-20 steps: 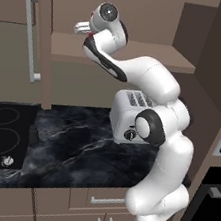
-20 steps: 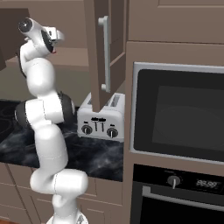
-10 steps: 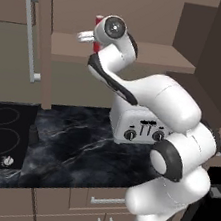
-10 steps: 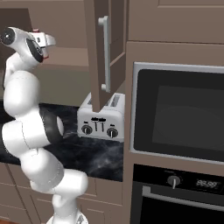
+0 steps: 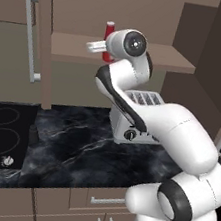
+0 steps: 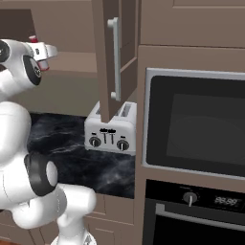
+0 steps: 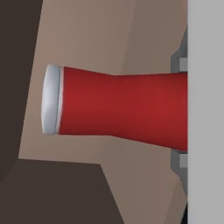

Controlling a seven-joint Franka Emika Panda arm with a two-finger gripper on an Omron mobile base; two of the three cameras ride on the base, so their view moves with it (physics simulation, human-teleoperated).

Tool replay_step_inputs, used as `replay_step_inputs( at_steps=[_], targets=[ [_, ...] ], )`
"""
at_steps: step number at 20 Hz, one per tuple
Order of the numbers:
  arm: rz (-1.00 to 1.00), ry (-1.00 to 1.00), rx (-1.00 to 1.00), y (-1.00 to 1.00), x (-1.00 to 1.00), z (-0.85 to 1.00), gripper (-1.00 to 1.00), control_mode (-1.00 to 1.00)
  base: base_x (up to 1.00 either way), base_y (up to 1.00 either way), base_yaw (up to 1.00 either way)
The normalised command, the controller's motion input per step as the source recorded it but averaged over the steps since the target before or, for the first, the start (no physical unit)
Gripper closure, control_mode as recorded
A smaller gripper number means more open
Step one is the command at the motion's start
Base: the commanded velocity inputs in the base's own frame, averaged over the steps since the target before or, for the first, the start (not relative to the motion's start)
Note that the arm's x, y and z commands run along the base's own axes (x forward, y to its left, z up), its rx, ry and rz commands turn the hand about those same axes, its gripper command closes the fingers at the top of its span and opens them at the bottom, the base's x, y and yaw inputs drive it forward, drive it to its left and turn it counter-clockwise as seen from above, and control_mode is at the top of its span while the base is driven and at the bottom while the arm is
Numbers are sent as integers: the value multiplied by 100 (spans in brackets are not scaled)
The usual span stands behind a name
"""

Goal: Take 2 condiments from the cabinet and move them on the counter near the stove.Make sure the condiments are lined up with each other, next to each other.

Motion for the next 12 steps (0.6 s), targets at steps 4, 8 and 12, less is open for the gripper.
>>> replay_step_inputs(
  at_steps=[4,8,12],
  targets=[
    [4,0,0,-33,-50,29,100,-100,0,0,0],
    [3,0,0,-31,-37,25,100,-100,0,0,0],
    [1,0,0,-12,-4,14,100,-100,0,0,0]
  ],
)
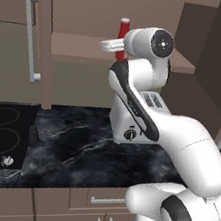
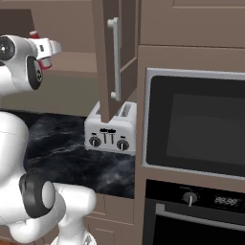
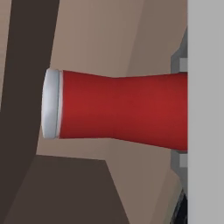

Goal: Take 2 condiments from the cabinet and move them on the counter near the stove.Make sure the condiments are lined up with each other, next to each other.

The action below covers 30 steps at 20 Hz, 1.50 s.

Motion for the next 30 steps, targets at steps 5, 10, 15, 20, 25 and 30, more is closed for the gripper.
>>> replay_step_inputs(
  at_steps=[5,10,15,20,25,30],
  targets=[
    [1,0,0,-4,0,4,100,-100,0,0,0],
    [1,0,0,-5,-1,1,100,-100,0,0,0],
    [0,0,0,-3,0,0,100,-100,0,0,0],
    [0,-1,0,-3,0,0,100,-100,0,0,0],
    [4,-1,0,-1,-18,0,100,-100,0,0,0],
    [9,0,0,0,-62,-3,100,-100,0,0,0]
  ],
)
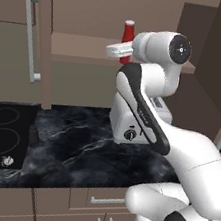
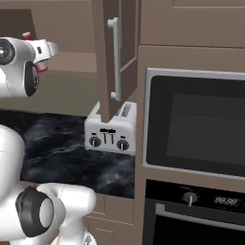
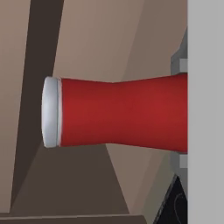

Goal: Take 2 condiments from the cabinet and move them on the counter near the stove.Make sure the condiments are lined up with each other, next to each other.

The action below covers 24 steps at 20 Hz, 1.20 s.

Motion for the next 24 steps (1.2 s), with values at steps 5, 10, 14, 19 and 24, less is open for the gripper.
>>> replay_step_inputs(
  at_steps=[5,10,14,19,24],
  targets=[
    [8,0,0,0,-54,-9,100,-100,0,0,0],
    [6,0,0,0,-46,-9,100,-100,0,0,0],
    [5,0,0,0,-39,-9,100,-100,0,0,0],
    [8,0,0,0,-29,-15,100,-100,0,0,0],
    [13,0,0,0,-22,-26,100,-100,0,0,0]
  ],
)
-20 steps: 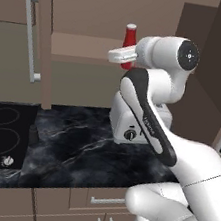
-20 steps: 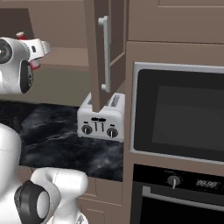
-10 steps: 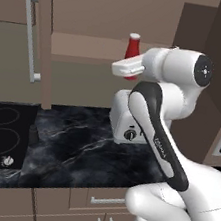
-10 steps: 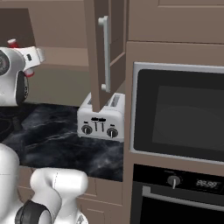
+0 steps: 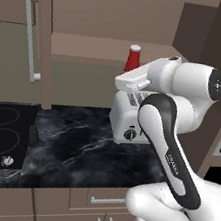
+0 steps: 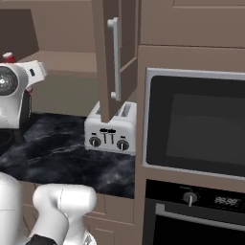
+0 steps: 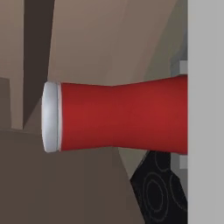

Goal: Take 2 condiments from the cabinet and move them on the counter near the stove.Make sure the condiments are lined up with each other, next to each other.

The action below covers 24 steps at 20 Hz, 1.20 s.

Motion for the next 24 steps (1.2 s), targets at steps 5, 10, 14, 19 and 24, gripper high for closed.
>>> replay_step_inputs(
  at_steps=[5,10,14,19,24],
  targets=[
    [17,0,0,0,-16,-26,100,-100,0,0,0],
    [17,0,0,0,-13,-31,100,-100,0,0,0],
    [11,0,0,18,0,-36,100,-100,0,0,0],
    [3,0,1,32,0,-34,100,-100,0,0,0],
    [0,0,1,22,0,-33,100,-100,0,0,0]
  ],
)
